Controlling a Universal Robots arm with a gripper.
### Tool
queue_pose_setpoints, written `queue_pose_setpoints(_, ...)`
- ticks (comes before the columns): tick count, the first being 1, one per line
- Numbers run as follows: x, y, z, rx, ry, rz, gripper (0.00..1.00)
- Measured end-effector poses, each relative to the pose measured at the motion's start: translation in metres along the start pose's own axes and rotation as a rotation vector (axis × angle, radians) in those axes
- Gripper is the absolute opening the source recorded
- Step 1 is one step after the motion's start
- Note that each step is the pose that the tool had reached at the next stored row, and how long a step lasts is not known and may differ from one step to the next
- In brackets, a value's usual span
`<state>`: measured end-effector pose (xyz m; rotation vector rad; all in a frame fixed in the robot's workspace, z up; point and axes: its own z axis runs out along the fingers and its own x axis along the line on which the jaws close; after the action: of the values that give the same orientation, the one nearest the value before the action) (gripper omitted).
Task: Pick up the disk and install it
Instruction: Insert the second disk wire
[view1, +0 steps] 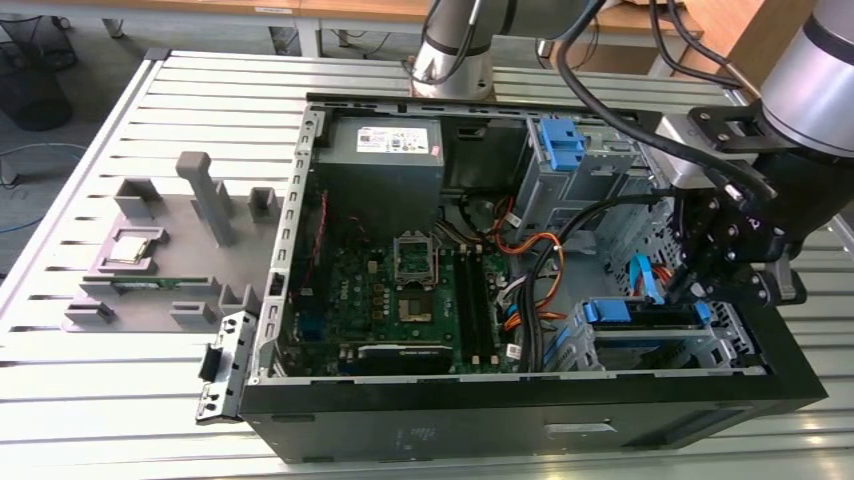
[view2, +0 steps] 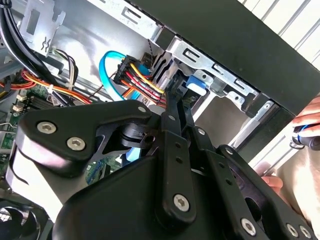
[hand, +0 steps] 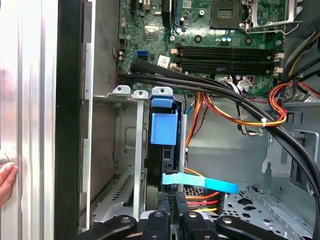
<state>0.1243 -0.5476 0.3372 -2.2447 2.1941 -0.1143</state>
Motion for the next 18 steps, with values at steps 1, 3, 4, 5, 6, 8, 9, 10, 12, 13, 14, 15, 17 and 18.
queue_pose_setpoints(1, 0.0000, 0.0002, 0.0003, 0.0003, 0.0000, 0.000, 0.17)
queue_pose_setpoints(3, -0.0001, 0.0009, 0.0008, 0.0006, 0.0001, 0.000, 0.17)
queue_pose_setpoints(4, 0.0000, 0.0012, 0.0010, 0.0007, 0.0001, 0.000, 0.17)
queue_pose_setpoints(5, -0.0001, 0.0016, 0.0011, 0.0007, 0.0000, 0.000, 0.17)
queue_pose_setpoints(6, -0.0001, 0.0018, 0.0013, 0.0007, 0.0000, 0.000, 0.17)
queue_pose_setpoints(8, -0.0001, 0.0021, 0.0020, 0.0007, -0.0002, 0.000, 0.17)
queue_pose_setpoints(9, -0.0002, 0.0023, 0.0026, 0.0007, -0.0003, 0.000, 0.17)
queue_pose_setpoints(10, -0.0002, 0.0024, 0.0032, 0.0007, -0.0002, 0.000, 0.17)
queue_pose_setpoints(12, -0.0002, 0.0028, 0.0037, 0.0007, 0.0002, 0.000, 0.17)
queue_pose_setpoints(13, -0.0002, 0.0029, 0.0038, 0.0007, 0.0003, 0.000, 0.17)
queue_pose_setpoints(14, -0.0002, 0.0030, 0.0038, 0.0007, 0.0003, 0.000, 0.17)
queue_pose_setpoints(15, -0.0002, 0.0030, 0.0039, 0.0007, 0.0001, 0.000, 0.17)
queue_pose_setpoints(17, -0.0003, 0.0030, 0.0040, 0.0007, 0.0000, 0.000, 0.17)
queue_pose_setpoints(18, -0.0002, 0.0031, 0.0039, 0.0008, 0.0000, 0.000, 0.17)
